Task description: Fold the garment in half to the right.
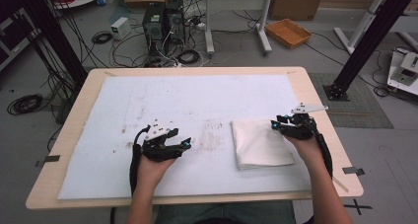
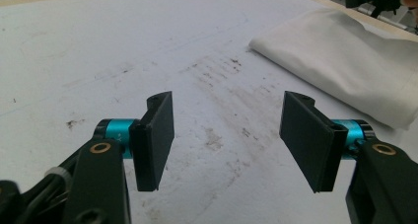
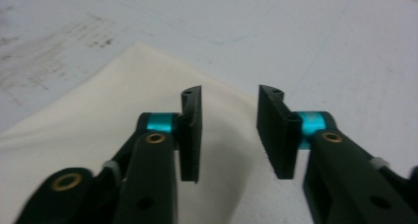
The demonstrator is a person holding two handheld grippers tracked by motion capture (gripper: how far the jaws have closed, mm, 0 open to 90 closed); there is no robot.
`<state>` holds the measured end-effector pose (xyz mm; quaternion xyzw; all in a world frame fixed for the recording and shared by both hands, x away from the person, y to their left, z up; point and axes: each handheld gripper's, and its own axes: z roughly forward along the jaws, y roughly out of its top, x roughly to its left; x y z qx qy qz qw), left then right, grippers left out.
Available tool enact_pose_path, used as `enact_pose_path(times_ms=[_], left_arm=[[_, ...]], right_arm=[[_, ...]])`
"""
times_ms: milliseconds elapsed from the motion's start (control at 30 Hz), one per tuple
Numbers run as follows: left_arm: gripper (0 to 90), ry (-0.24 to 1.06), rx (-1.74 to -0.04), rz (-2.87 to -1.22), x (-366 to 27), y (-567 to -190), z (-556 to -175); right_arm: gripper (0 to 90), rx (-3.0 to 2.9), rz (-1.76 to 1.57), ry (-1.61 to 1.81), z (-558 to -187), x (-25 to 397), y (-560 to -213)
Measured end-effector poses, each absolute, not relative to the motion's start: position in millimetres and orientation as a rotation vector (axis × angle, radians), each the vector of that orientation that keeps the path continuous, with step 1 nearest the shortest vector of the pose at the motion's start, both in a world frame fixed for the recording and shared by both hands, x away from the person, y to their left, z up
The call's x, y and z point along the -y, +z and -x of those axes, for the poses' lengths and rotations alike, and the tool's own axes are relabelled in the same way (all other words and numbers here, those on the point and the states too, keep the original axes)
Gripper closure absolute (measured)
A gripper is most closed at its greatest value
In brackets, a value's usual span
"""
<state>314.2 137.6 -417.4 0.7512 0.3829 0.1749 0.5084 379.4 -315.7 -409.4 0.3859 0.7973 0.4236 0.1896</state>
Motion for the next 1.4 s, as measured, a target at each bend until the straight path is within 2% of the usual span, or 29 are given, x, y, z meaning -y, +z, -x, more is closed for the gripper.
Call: enact_pose_path(times_ms=[100, 233, 367, 600, 833, 1133, 1400], left_arm=[[37.9, 0.421, -0.924, -1.807, -139.3, -416.9, -314.3], [36.9, 0.432, -0.940, -1.795, -142.8, -415.8, -314.4], [36.2, 0.420, -0.936, -1.788, -148.6, -412.9, -315.7], [32.7, 0.410, -0.956, -1.801, -155.3, -414.1, -322.1], [22.9, 0.419, -0.950, -1.862, -160.6, -414.8, -329.9], [20.2, 0.442, -0.927, -1.882, -161.8, -427.5, -336.9], [20.2, 0.431, -0.933, -1.862, -161.1, -427.0, -333.7]], right_arm=[[50.7, -2.222, -1.058, 1.223, -369.6, 316.0, -406.2], [46.3, -2.210, -1.067, 1.243, -365.2, 318.4, -405.9], [45.3, -2.212, -1.048, 1.260, -362.8, 320.0, -403.5], [37.5, -2.170, -1.072, 1.277, -362.8, 332.1, -396.9], [23.0, -2.113, -1.130, 1.288, -363.6, 353.3, -410.3], [21.3, -2.131, -1.274, 1.270, -372.1, 369.6, -441.8], [21.3, -2.129, -1.262, 1.293, -369.0, 364.8, -437.0]])
